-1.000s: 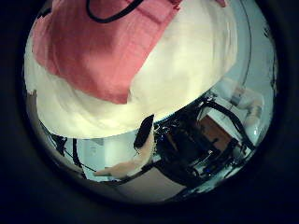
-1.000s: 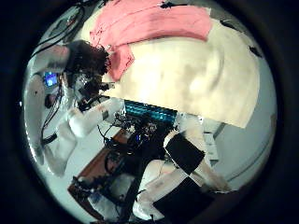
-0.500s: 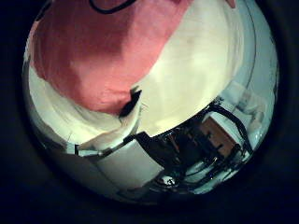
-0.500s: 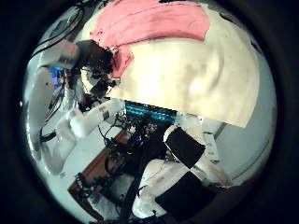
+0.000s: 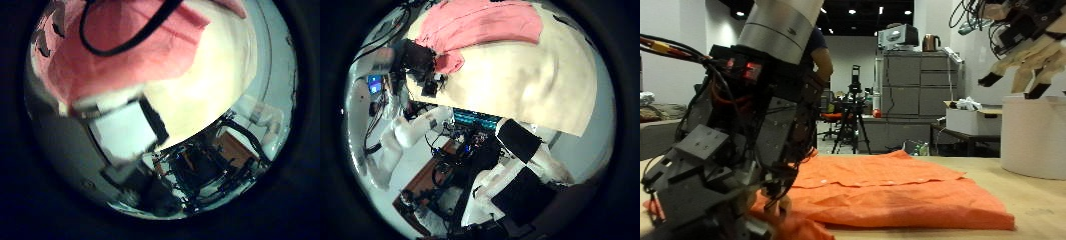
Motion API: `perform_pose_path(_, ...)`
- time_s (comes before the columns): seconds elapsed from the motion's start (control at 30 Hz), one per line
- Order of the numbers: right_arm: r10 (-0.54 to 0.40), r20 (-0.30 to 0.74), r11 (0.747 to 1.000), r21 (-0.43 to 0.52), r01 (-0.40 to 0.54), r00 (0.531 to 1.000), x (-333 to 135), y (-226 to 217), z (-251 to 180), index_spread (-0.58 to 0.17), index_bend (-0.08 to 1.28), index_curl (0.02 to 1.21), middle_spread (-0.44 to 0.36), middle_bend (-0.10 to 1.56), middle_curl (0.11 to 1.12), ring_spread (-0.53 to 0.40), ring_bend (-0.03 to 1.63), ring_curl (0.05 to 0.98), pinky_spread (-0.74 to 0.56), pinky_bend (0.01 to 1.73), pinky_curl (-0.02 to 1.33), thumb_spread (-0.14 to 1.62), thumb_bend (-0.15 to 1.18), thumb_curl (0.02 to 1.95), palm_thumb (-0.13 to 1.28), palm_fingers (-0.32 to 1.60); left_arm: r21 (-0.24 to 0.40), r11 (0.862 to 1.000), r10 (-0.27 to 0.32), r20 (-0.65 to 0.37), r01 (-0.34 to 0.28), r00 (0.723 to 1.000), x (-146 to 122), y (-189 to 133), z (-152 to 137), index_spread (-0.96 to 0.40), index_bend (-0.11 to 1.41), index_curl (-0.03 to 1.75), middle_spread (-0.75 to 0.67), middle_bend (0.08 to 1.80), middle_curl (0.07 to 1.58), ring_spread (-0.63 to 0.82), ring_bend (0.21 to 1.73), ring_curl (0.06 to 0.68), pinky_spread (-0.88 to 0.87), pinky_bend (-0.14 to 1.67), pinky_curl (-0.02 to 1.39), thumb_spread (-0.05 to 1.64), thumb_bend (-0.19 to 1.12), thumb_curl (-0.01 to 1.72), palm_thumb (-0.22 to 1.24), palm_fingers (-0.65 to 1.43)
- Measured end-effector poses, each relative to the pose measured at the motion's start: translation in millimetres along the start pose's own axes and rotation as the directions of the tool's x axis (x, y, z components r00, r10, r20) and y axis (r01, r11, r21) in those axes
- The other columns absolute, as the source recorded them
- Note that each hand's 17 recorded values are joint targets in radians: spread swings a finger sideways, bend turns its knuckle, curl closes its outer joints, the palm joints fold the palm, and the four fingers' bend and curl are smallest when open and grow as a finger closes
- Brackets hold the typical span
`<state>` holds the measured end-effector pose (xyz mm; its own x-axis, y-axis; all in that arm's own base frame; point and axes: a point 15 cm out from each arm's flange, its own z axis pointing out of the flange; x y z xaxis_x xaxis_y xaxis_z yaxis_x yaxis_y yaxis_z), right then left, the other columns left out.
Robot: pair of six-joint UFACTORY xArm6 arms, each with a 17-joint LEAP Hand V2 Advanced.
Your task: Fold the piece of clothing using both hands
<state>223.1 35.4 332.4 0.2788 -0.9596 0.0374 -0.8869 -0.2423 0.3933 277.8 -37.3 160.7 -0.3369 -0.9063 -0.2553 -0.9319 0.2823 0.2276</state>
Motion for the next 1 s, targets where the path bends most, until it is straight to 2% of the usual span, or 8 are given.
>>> perform_pose_path(0.17, -0.013, 0.000, 1.000, -0.014, 0.013, 1.000, 1, -5, 3, -0.348, 0.16, 0.27, 0.086, 0.39, 0.35, 0.074, 0.63, 0.278, 0.22, 0.54, 0.28, 1.17, -0.02, 0.28, 0.61, 0.28, -0.019, 1.000, 0.008, 0.002, -0.008, 1.000, -13, 9, -14, -0.49, 0.47, 0.39, -0.54, 0.92, 0.64, -0.55, 1.00, 0.406, -0.75, 1.01, 0.43, 1.34, 0.42, 0.77, 1.02, 1.24)
perform_pose_path(0.33, -0.066, -0.005, 0.997, -0.050, 0.066, 0.998, 5, -16, 10, -0.343, 0.17, 0.28, 0.077, 0.40, 0.36, 0.064, 0.62, 0.270, 0.17, 0.54, 0.28, 1.17, -0.02, 0.28, 0.61, 0.30, 0.003, 1.000, 0.010, -0.002, -0.010, 1.000, -26, 13, -28, -0.55, 0.49, 0.46, -0.54, 0.96, 0.64, -0.54, 1.03, 0.427, -0.75, 1.04, 0.43, 1.40, 0.46, 0.85, 1.00, 1.21)
perform_pose_path(0.67, -0.099, 0.000, 0.995, -0.013, 0.099, 0.995, 15, -59, 15, -0.324, 0.16, 0.29, 0.036, 0.39, 0.36, 0.056, 0.58, 0.255, 0.13, 0.51, 0.25, 1.16, -0.02, 0.28, 0.65, 0.25, 0.017, 1.000, 0.011, -0.007, -0.011, 1.000, -41, 24, -54, -0.60, 0.46, 0.59, -0.54, 1.00, 0.63, -0.54, 1.06, 0.441, -0.75, 1.07, 0.43, 1.48, 0.48, 1.00, 0.93, 1.19)
perform_pose_path(1.0, -0.106, -0.043, 0.993, 0.039, 0.108, 0.993, 25, -104, 28, -0.297, 0.16, 0.29, 0.047, 0.33, 0.35, 0.097, 0.50, 0.233, 0.14, 0.52, 0.26, 1.13, -0.02, 0.30, 0.70, 0.18, 0.007, 1.000, 0.016, -0.007, -0.016, 1.000, -45, 30, -65, -0.63, 0.41, 0.70, -0.53, 1.02, 0.62, -0.53, 1.07, 0.446, -0.75, 1.08, 0.43, 1.51, 0.50, 1.12, 0.89, 1.18)
